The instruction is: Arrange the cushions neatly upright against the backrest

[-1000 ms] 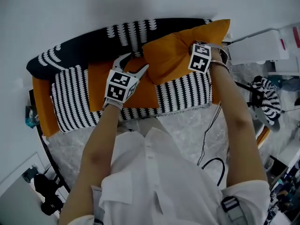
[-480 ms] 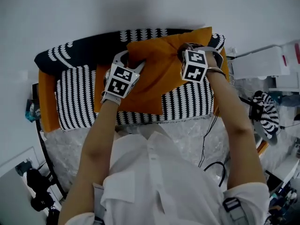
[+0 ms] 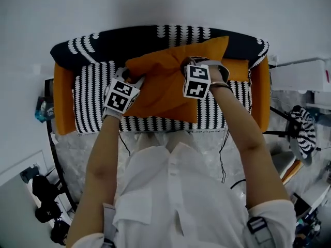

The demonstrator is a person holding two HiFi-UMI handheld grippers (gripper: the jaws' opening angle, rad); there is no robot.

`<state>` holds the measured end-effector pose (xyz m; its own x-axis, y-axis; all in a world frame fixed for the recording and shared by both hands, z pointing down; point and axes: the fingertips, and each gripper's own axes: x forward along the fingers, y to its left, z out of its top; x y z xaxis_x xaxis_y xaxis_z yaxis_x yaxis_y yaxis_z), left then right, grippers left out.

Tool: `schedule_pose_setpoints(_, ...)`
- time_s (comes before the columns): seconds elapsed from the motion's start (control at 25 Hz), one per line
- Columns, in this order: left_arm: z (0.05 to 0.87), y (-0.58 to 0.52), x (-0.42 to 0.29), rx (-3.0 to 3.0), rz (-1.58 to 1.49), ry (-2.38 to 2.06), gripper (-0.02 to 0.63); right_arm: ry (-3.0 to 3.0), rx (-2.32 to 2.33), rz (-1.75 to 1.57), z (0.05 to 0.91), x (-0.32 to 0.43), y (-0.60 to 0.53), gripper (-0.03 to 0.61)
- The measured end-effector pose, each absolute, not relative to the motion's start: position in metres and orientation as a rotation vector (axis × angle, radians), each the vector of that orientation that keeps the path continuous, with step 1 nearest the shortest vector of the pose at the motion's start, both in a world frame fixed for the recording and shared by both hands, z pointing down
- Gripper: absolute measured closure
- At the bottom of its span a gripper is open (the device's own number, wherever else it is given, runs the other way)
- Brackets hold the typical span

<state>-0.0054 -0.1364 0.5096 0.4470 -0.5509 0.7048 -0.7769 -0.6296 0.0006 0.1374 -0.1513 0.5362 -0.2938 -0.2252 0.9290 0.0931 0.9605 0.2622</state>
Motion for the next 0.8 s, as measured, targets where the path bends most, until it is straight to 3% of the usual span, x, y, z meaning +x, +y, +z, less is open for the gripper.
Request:
schedule_pose_setpoints(0.24,0.534,-0.113,-0.020,2.375,0.948,-1.076,0.459,-1.829,0.097,-0.245,0.555,0.123,-0.142,0.554)
schedule_pose_setpoints(0.48,0.538,-0.109,-0.016,2.395,0.957,-1.062,0.462,-1.939,0.182,-0.012,0.544,0.139,-0.165,0.466)
schedule_pose_setpoints(0.8,0.543,-0.108,-0.019,2.397,0.983,-1.087,0.468,-1.943,0.688,0.480,0.555,0.273,-0.301,0.382)
